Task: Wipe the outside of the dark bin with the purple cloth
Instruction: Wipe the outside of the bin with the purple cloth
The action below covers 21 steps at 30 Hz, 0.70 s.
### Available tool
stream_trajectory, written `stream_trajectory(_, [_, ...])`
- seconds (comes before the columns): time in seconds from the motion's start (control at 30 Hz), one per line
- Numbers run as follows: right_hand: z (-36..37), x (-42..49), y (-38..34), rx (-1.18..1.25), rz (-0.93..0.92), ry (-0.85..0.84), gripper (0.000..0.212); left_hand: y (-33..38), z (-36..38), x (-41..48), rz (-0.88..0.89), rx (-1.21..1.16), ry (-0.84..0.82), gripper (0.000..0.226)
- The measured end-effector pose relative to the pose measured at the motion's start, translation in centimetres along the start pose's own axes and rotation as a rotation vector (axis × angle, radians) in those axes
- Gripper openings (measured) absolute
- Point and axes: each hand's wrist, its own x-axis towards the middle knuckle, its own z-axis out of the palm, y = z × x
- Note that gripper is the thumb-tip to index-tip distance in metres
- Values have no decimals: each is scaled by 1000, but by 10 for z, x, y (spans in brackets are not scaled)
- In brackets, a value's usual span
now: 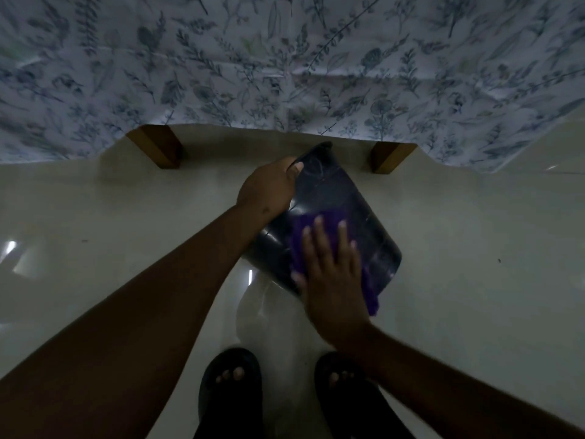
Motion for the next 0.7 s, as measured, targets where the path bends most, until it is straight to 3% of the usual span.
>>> stream_trajectory(0.07, [11,-14,-1,-94,-134,8,71,1,1,-1,33,0,10,30])
stream_trajectory(0.13, [5,6,11,-15,-132,40,67,0,0,-6,71,-65,3,31])
stream_trajectory(0.27, [-22,77,39,261,188,133,57,-4,-3,-15,73,-140,-2,34])
stream_trajectory(0.37, [-32,122,68,518,430,21,54,-2,-6,-17,46,-158,-7,35])
stream_trajectory(0.43, [-32,114,63,495,463,41,52,-1,-5,-11,34,-119,-18,35])
stream_trajectory(0.5, [-25,77,37,336,348,101,56,0,-3,-5,16,-59,-28,35])
stream_trajectory(0.63, [3,0,-1,-31,-17,39,70,-1,-1,1,12,-28,-25,34])
stream_trajectory(0.7, [6,-1,4,-56,-79,45,69,-2,-1,-2,36,-37,-14,31])
